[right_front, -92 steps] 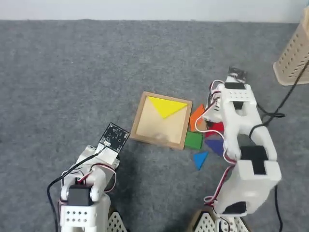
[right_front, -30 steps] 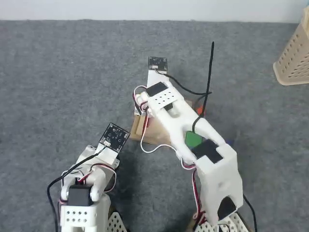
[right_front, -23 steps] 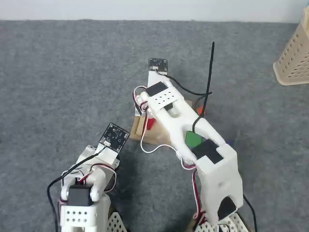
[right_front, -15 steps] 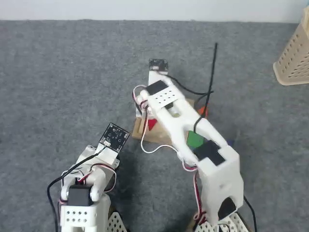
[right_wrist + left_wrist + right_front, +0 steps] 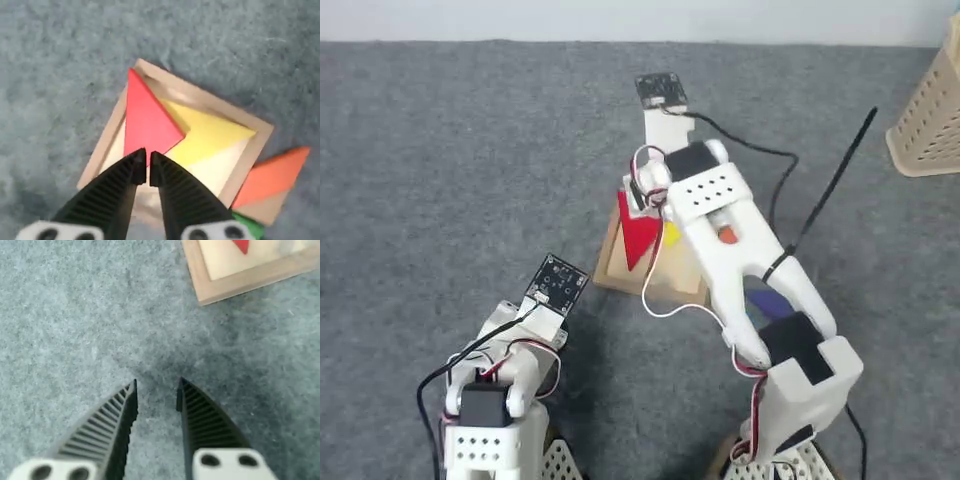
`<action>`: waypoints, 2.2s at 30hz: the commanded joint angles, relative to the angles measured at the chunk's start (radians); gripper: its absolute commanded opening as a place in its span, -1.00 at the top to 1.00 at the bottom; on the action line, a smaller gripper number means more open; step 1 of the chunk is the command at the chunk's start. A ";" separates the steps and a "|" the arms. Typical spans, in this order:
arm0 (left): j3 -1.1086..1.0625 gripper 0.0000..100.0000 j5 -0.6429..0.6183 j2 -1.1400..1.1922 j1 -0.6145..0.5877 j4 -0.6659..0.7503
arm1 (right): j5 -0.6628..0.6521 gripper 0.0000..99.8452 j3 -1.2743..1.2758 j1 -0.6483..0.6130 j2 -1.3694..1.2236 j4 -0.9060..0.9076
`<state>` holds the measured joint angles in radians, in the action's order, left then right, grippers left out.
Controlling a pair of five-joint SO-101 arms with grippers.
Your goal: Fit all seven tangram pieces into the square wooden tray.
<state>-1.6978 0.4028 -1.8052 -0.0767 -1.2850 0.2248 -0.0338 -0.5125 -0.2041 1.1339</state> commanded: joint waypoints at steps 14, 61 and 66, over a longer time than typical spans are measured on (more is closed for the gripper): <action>0.013 0.76 -0.008 -0.021 -0.003 0.000 | -0.123 0.99 0.275 0.022 0.074 -0.424; 0.013 0.76 -0.008 -0.021 -0.003 0.000 | -0.160 0.98 0.328 0.170 -0.077 -0.467; 0.013 0.76 -0.008 -0.021 -0.003 0.000 | -0.161 0.98 0.265 0.246 -0.004 -0.366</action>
<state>-1.6978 0.4028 -1.8052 -0.0767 -1.2850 0.0821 0.3053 -0.3253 -0.2854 0.6874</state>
